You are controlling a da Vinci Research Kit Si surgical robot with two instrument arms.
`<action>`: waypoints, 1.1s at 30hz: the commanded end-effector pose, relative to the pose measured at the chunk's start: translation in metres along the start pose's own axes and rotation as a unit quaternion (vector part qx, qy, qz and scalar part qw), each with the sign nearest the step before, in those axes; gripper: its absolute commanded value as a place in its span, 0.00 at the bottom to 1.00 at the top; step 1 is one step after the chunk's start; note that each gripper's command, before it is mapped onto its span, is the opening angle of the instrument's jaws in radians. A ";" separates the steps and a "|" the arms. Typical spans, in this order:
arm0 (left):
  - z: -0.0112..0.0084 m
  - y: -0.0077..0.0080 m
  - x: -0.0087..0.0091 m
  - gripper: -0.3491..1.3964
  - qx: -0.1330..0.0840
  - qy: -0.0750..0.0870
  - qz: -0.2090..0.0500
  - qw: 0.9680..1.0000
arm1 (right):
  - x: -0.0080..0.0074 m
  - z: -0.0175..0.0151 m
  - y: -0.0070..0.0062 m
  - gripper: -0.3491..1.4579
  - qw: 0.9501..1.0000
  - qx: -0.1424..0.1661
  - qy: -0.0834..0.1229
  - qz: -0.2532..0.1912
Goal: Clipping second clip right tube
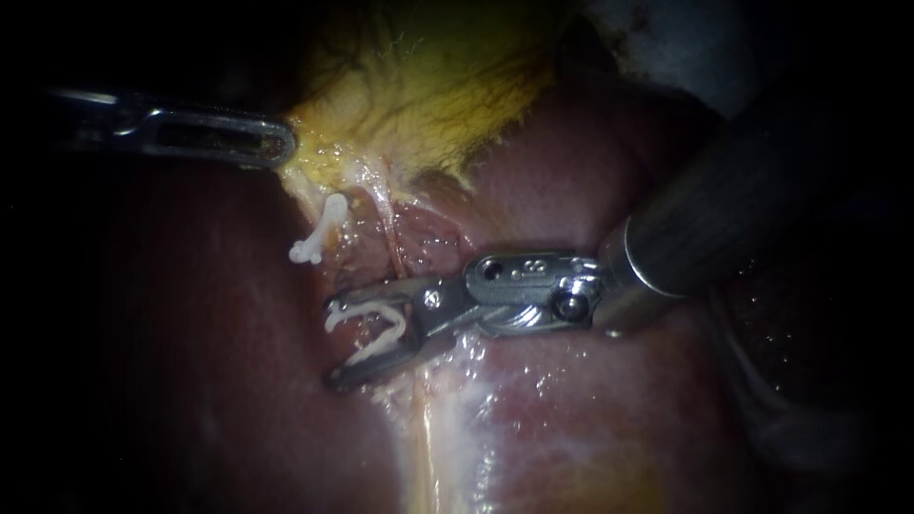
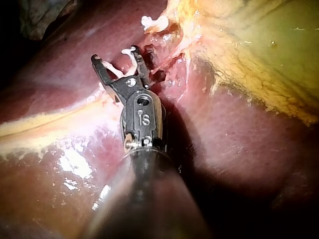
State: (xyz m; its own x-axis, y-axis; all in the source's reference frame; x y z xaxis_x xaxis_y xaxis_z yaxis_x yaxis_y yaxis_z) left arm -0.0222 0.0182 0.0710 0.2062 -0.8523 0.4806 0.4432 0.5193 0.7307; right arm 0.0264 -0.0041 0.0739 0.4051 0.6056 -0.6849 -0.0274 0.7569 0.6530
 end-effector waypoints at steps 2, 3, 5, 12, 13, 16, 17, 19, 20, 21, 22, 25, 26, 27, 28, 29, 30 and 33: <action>-0.0001 0.0000 0.0000 0.00 0.000 0.000 0.000 1.000 | 0.0004 -0.0005 -0.0001 0.46 1.000 0.001 0.000 0.001; -0.0001 0.0000 0.0000 0.00 0.000 0.000 0.000 1.000 | 0.0007 -0.0009 -0.0001 0.46 1.000 0.001 0.000 0.002; -0.0001 0.0000 0.0000 0.00 0.000 0.000 0.000 1.000 | 0.0012 -0.0017 -0.0002 0.46 1.000 0.003 0.001 0.004; -0.0002 0.0000 0.0000 0.00 0.000 0.000 0.000 1.000 | 0.0036 -0.0060 0.0002 0.46 1.000 0.007 0.004 0.017; -0.0002 0.0000 0.0000 0.00 0.001 0.000 0.000 1.000 | 0.0040 -0.0065 0.0003 0.46 1.000 0.008 0.004 0.018; -0.0003 0.0000 0.0000 0.00 0.001 0.000 0.000 1.000 | 0.0047 -0.0079 0.0004 0.46 1.000 0.011 0.004 0.021; -0.0003 0.0000 0.0000 0.00 0.001 0.000 0.000 1.000 | 0.0048 -0.0084 0.0005 0.45 1.000 0.010 0.005 0.022; -0.0003 0.0000 0.0000 0.00 0.001 0.000 0.000 1.000 | 0.0047 -0.0089 0.0008 0.45 0.999 0.014 0.004 0.034; -0.0003 0.0000 0.0000 0.00 0.001 0.000 0.000 1.000 | 0.0045 -0.0091 0.0009 0.45 0.999 0.015 0.003 0.037; -0.0003 0.0000 0.0000 0.00 0.001 0.000 0.000 1.000 | 0.0043 -0.0092 0.0011 0.45 0.999 0.015 0.003 0.042; -0.0003 0.0000 0.0001 0.00 0.001 0.000 0.000 1.000 | 0.0040 -0.0094 0.0014 0.45 0.999 0.017 0.002 0.047; -0.0004 0.0000 0.0001 0.00 0.001 0.000 0.000 1.000 | 0.0031 -0.0098 0.0021 0.45 0.998 0.024 -0.001 0.060; -0.0004 0.0000 0.0001 0.00 0.001 0.000 0.000 1.000 | 0.0028 -0.0098 0.0024 0.45 0.998 0.025 -0.001 0.065; -0.0004 0.0000 0.0001 0.00 0.001 0.000 0.000 1.000 | 0.0025 -0.0099 0.0026 0.45 0.997 0.027 -0.002 0.067; -0.0004 0.0000 0.0001 0.00 0.001 0.000 0.000 1.000 | 0.0022 -0.0100 0.0028 0.45 0.997 0.027 -0.003 0.072; -0.0004 0.0000 0.0001 0.00 0.001 0.000 0.000 1.000 | 0.0019 -0.0100 0.0030 0.45 0.997 0.029 -0.004 0.077; -0.0004 0.0000 0.0001 0.00 0.001 0.000 0.000 1.000 | 0.0016 -0.0100 0.0031 0.45 0.996 0.031 -0.005 0.079; -0.0004 0.0000 0.0001 0.00 0.001 0.000 0.000 1.000 | 0.0007 -0.0098 0.0035 0.45 0.995 0.038 -0.009 0.091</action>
State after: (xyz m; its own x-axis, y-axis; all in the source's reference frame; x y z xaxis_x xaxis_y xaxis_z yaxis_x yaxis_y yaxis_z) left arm -0.0217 0.0181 0.0708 0.2068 -0.8523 0.4804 0.4420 0.5195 0.7313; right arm 0.0176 0.0014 0.0727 0.4184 0.7300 -0.5404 -0.0301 0.6058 0.7950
